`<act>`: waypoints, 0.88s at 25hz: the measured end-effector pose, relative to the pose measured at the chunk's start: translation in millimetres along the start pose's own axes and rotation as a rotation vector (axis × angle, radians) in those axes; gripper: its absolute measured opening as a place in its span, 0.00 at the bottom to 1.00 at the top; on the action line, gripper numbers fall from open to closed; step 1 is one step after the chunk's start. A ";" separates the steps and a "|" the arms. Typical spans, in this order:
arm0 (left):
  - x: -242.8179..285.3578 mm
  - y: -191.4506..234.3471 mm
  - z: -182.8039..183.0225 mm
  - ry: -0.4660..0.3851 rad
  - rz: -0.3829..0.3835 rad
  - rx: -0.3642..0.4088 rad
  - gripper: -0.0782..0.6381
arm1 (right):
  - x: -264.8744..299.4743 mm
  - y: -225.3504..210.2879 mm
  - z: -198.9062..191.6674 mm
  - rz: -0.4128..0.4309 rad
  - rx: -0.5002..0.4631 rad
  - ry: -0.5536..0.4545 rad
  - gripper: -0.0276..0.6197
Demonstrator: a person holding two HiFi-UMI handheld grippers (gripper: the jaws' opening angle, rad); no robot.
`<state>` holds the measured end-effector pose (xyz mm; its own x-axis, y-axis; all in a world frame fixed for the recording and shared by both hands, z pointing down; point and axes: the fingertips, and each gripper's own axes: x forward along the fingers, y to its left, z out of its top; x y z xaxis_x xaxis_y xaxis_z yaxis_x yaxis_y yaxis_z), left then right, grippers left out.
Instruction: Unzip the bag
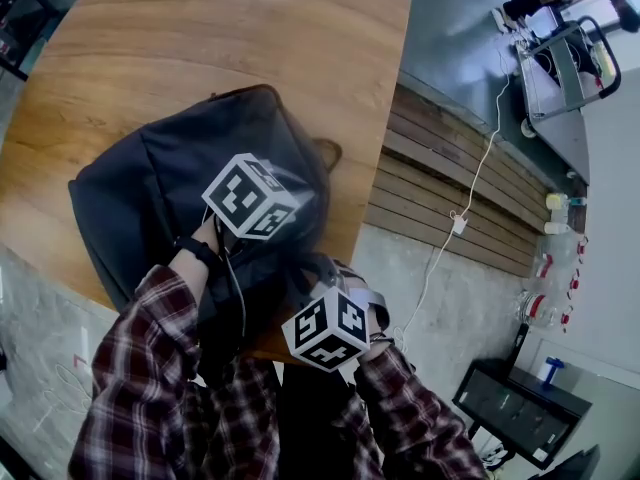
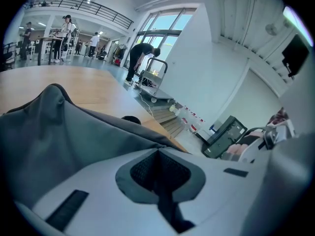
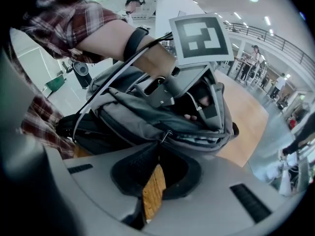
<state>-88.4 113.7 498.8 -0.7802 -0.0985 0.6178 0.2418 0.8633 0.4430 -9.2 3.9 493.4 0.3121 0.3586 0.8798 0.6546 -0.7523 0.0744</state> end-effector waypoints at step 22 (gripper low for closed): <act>-195.0 -106.6 23.8 -0.709 0.345 -0.262 0.12 | -157.4 -44.6 62.3 0.022 0.500 -0.665 0.06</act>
<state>24.3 52.7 315.7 -0.7949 0.5617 0.2294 0.5923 0.6363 0.4943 -44.6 15.4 322.4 0.5674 0.7163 0.4061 0.8233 -0.4849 -0.2951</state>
